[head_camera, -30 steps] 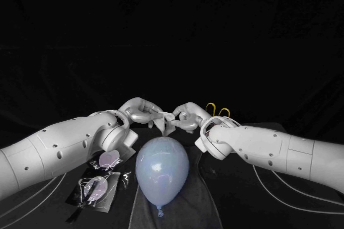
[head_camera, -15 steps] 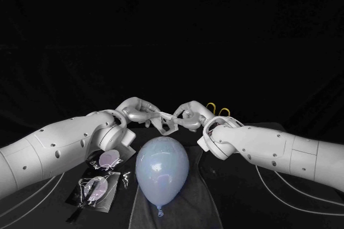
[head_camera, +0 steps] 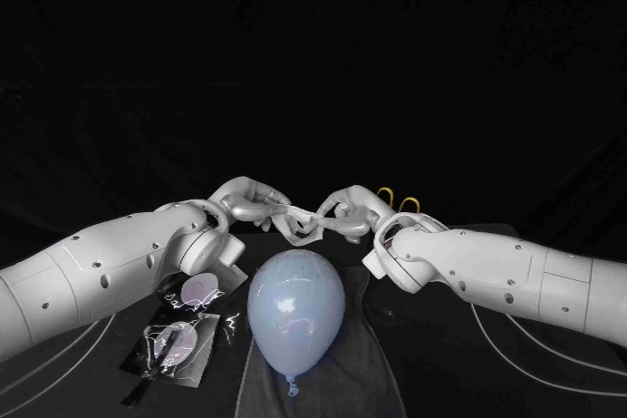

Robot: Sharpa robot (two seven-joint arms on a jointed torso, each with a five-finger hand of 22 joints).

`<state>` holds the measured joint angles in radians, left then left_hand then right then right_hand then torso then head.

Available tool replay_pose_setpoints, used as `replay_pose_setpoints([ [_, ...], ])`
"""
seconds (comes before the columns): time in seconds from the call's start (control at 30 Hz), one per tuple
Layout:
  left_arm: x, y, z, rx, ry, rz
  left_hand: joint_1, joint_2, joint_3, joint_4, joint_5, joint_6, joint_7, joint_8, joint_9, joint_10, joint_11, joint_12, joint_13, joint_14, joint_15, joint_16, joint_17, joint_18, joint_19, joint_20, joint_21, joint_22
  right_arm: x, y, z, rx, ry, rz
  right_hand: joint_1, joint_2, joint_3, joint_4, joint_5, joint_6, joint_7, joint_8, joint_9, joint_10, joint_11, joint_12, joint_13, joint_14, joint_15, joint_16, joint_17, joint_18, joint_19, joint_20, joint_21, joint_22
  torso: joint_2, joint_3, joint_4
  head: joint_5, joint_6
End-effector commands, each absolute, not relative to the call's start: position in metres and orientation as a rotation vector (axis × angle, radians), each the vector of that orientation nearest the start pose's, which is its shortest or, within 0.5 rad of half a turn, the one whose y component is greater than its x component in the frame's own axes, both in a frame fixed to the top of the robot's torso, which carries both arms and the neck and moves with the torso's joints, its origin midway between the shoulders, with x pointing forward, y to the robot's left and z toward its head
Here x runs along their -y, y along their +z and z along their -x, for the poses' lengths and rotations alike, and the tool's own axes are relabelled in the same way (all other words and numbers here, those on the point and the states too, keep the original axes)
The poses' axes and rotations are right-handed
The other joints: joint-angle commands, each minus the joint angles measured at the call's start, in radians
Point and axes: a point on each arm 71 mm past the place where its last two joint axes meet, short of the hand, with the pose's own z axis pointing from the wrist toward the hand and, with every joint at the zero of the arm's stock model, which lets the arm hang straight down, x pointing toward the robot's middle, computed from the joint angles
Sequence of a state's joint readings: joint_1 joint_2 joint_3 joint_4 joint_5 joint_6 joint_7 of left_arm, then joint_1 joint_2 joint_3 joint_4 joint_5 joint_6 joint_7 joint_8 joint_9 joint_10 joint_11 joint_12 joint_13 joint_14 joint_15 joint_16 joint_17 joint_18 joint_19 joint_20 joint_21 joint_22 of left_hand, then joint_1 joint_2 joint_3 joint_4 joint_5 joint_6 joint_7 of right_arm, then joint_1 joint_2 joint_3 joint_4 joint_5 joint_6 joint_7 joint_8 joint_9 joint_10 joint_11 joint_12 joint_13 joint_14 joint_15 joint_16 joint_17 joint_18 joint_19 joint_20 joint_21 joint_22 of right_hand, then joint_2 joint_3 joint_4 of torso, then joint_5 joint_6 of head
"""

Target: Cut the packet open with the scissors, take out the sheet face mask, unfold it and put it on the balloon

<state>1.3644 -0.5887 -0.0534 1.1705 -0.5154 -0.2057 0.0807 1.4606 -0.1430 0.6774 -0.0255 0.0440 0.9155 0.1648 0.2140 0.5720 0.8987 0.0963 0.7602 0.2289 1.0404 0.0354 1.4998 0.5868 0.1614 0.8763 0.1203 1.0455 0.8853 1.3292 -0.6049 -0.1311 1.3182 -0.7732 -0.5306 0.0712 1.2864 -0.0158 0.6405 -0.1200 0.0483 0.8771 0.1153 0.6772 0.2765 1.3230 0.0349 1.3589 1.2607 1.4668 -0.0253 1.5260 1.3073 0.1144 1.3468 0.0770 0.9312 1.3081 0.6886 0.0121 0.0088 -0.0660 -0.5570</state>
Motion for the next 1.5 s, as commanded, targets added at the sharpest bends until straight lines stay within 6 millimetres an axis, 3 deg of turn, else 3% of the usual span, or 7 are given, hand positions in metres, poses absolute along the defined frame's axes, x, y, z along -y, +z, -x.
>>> replay_pose_setpoints([
  [0.03, -0.171, -0.124, -0.571, -1.656, -1.153, 0.544, -0.009, -0.031, -0.005, -0.014, 0.003, -0.027, 0.011, -0.022, -0.012, -0.043, 0.015, -0.034, -0.015, -0.120, 0.010, -0.037, -0.148, 0.015, -0.026, 0.008, 0.003, 0.009, 0.144, -0.155, -0.533, -1.599, 1.072, -0.434, -0.012, 0.001, 0.009, 0.000, 0.000, 0.004, -0.003, 0.004, 0.002, 0.008, 0.000, 0.005, 0.002, 0.055, -0.004, 0.002, 0.112, 0.000, -0.002, -0.001, -0.006, 0.113, 0.000, 0.0000, 0.0000, 0.001, -0.001],
  [0.23, -0.170, -0.125, -0.572, -1.677, -1.118, 0.489, -0.065, -0.089, -0.049, -0.027, 0.003, -0.106, 0.033, -0.078, -0.048, -0.180, 0.066, -0.127, -0.063, -0.231, 0.060, -0.104, -0.201, 0.009, -0.099, 0.053, -0.046, -0.007, 0.144, -0.149, -0.533, -1.610, 1.167, -0.561, -0.014, 0.002, 0.012, 0.000, 0.000, 0.003, -0.003, 0.005, 0.002, 0.014, 0.000, 0.010, 0.010, 0.056, -0.004, 0.002, 0.114, 0.000, -0.004, -0.001, -0.008, 0.112, 0.000, 0.0008, 0.0000, 0.000, 0.000],
  [0.63, -0.171, -0.125, -0.574, -1.678, -1.088, 0.432, -0.074, -0.074, -0.163, -0.029, 0.004, -0.139, 0.026, -0.096, -0.078, -0.264, 0.091, -0.127, -0.078, -0.274, 0.089, -0.099, -0.218, 0.021, -0.109, 0.096, -0.120, -0.057, 0.152, -0.140, -0.546, -1.581, 1.223, -0.765, -0.019, 0.003, 0.017, -0.001, 0.000, 0.003, -0.003, 0.008, 0.003, 0.022, 0.000, 0.018, 0.022, 0.057, -0.004, 0.004, 0.118, -0.001, -0.003, -0.002, -0.005, 0.113, 0.000, -0.0010, 0.0005, -0.003, 0.004],
  [0.73, -0.171, -0.123, -0.574, -1.651, -1.103, 0.420, -0.068, -0.061, -0.171, -0.029, 0.004, -0.087, 0.042, -0.065, -0.072, -0.233, 0.078, -0.095, -0.069, -0.261, 0.080, -0.083, -0.217, 0.024, -0.101, 0.094, -0.123, -0.061, 0.155, -0.140, -0.549, -1.580, 1.223, -0.800, -0.021, 0.003, 0.019, -0.002, 0.000, 0.003, -0.003, 0.008, 0.004, 0.024, 0.000, 0.020, 0.024, 0.056, -0.004, 0.003, 0.116, -0.001, -0.004, -0.002, -0.005, 0.113, 0.000, -0.0019, 0.0003, -0.003, 0.006],
  [0.87, -0.167, -0.120, -0.568, -1.626, -1.168, 0.388, -0.081, -0.020, -0.176, -0.011, 0.004, 0.081, -0.024, 0.051, -0.026, -0.066, 0.012, 0.046, -0.013, -0.154, 0.024, -0.011, -0.178, 0.026, -0.060, 0.059, -0.106, -0.057, 0.157, -0.140, -0.551, -1.578, 1.214, -0.830, -0.023, 0.004, 0.021, -0.002, 0.000, 0.003, -0.003, 0.010, 0.004, 0.026, 0.000, 0.022, 0.027, 0.057, -0.004, 0.004, 0.119, -0.002, -0.002, -0.002, 0.000, 0.114, 0.001, -0.0016, -0.0006, -0.002, 0.007],
  [1.03, -0.164, -0.117, -0.560, -1.593, -1.242, 0.384, -0.111, 0.010, -0.164, 0.034, 0.004, 0.148, -0.068, 0.095, -0.001, 0.018, -0.046, 0.093, 0.008, 0.085, -0.032, 0.033, 0.110, 0.026, -0.001, 0.022, -0.083, -0.053, 0.157, -0.140, -0.554, -1.563, 1.194, -0.850, -0.027, 0.004, 0.024, -0.003, 0.000, 0.002, -0.003, 0.012, 0.005, 0.028, 0.000, 0.025, 0.030, 0.058, -0.004, 0.004, 0.121, -0.002, -0.001, -0.002, 0.004, 0.115, 0.000, -0.0010, 0.0005, -0.001, 0.009],
  [1.5, -0.153, -0.128, -0.550, -1.664, -1.285, 0.375, -0.119, 0.005, -0.112, 0.075, 0.004, 0.122, -0.067, 0.074, 0.020, 0.090, -0.056, 0.014, -0.027, 0.176, -0.049, 0.019, 0.194, 0.018, 0.064, -0.018, -0.067, -0.041, 0.155, -0.140, -0.551, -1.558, 1.187, -0.859, -0.030, 0.003, 0.028, -0.006, 0.000, 0.002, -0.004, 0.014, 0.006, 0.032, 0.000, 0.028, 0.035, 0.059, -0.005, 0.005, 0.123, -0.003, 0.001, -0.002, 0.008, 0.115, 0.000, -0.0008, 0.0001, -0.001, 0.011],
])
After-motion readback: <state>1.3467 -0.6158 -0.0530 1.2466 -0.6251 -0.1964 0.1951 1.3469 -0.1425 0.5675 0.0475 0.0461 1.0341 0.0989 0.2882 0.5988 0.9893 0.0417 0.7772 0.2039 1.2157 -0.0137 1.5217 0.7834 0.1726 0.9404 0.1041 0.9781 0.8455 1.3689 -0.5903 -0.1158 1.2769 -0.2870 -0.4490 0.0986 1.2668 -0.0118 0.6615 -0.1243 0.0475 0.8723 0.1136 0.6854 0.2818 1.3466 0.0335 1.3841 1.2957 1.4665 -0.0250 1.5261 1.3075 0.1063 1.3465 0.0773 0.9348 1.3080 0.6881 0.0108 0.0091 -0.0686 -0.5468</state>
